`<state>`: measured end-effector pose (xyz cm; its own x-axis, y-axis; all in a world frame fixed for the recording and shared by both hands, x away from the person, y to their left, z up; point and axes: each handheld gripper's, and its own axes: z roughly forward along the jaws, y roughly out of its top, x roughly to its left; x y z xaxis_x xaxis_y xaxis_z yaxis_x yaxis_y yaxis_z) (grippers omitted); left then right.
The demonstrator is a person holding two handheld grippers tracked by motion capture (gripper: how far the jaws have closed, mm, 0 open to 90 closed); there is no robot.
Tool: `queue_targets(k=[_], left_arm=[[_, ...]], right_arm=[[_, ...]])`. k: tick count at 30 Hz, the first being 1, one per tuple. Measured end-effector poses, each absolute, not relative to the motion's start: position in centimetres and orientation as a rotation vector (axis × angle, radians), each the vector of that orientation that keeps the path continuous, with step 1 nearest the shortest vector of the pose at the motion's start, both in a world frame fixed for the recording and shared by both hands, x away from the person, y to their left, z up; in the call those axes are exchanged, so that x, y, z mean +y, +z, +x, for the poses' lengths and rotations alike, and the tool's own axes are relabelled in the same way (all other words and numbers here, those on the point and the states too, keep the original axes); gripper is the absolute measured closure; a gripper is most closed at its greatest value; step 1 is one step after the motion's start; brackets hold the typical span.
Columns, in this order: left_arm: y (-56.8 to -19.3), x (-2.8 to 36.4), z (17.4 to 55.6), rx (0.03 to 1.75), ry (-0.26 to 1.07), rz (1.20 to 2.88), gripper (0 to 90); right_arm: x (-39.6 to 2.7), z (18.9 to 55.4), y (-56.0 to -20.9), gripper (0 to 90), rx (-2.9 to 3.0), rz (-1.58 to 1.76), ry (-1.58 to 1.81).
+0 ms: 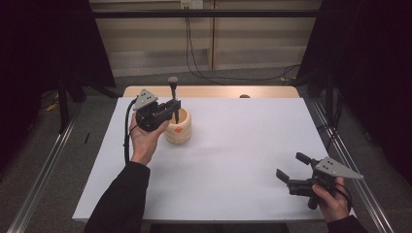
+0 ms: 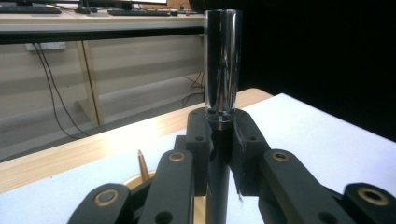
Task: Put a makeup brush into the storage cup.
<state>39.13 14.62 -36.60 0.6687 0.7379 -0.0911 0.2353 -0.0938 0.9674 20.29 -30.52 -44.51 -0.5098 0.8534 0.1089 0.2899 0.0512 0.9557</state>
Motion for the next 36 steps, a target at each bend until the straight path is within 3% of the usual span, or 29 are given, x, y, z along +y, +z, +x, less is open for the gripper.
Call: queue_targets(k=[15,36], left_arm=[[-38.8,14.5,41.4,0.839,0.52,1.692,79.5],[-41.3,14.5,41.6,0.883,0.489,1.7,79.3]], right_arm=[[-30.4,20.3,-44.5,1.0,1.835,1.125,1.492],[-30.4,20.2,-44.5,0.0,1.828,1.127,1.498]])
